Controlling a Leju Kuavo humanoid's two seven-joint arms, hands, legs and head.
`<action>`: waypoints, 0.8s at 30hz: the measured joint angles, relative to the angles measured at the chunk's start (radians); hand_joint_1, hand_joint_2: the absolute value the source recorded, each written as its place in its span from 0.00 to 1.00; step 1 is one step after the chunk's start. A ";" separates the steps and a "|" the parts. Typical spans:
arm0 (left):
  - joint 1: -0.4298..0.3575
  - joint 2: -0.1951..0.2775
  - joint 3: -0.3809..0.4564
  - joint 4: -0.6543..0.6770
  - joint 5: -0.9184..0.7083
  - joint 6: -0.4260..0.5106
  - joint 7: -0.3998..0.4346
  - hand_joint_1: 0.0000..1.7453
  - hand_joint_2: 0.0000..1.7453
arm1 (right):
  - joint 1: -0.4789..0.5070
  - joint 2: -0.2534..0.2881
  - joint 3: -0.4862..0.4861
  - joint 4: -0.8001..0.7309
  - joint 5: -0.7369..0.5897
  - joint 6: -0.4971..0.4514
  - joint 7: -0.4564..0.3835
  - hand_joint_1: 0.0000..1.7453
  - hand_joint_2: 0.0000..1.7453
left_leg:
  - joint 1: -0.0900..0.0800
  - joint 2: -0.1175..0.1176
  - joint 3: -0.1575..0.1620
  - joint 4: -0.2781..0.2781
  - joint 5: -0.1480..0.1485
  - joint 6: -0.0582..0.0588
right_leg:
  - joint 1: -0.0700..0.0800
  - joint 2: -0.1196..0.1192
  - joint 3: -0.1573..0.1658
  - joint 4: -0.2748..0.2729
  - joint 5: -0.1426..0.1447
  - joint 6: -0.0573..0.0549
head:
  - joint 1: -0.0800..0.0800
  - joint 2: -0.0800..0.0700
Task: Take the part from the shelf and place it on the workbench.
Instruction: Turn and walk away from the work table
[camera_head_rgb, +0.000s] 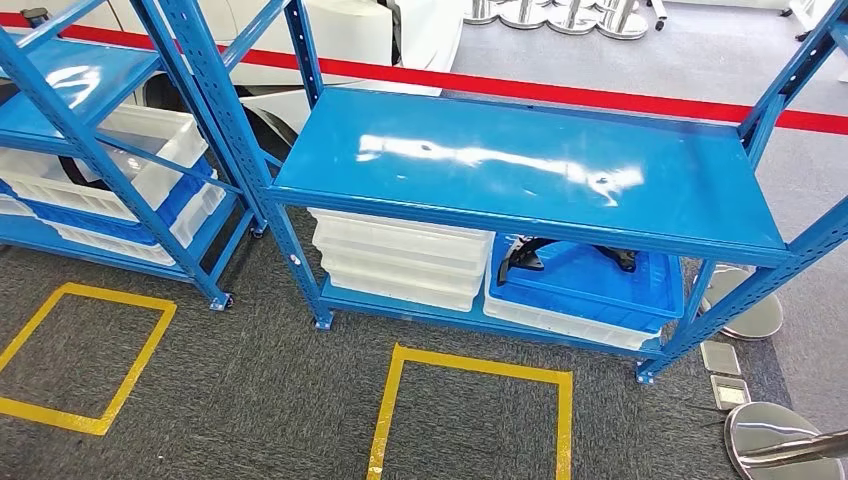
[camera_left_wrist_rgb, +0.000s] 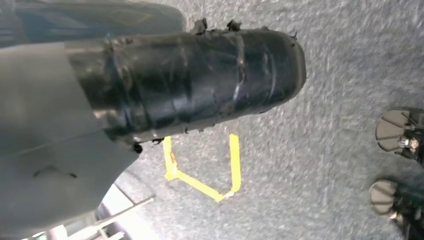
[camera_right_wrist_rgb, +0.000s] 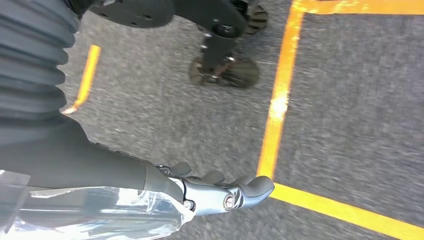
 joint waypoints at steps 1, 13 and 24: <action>-0.012 -0.001 0.000 0.001 0.000 0.000 -0.001 0.00 0.00 | 0.008 -0.002 -0.001 -0.001 0.000 0.000 0.001 0.00 0.00 | 0.005 -0.001 0.030 -0.059 0.024 -0.001 | 0.001 -0.003 -0.002 0.007 -0.008 0.006 | -0.002 0.000; -0.126 -0.010 0.000 -0.056 0.000 0.000 -0.003 0.00 0.00 | 0.125 -0.004 0.000 0.059 0.000 0.000 0.006 0.00 0.00 | -0.004 -0.002 0.055 -0.106 0.033 0.035 | -0.003 -0.009 -0.002 0.004 -0.017 0.031 | 0.004 0.000; -0.137 -0.010 0.000 -0.075 0.000 0.000 -0.003 0.00 1.00 | 0.133 -0.004 0.000 0.083 0.000 0.000 0.006 0.00 1.00 | -0.005 -0.003 0.056 -0.106 0.031 0.039 | -0.003 -0.009 -0.001 0.001 -0.019 0.035 | 0.004 0.000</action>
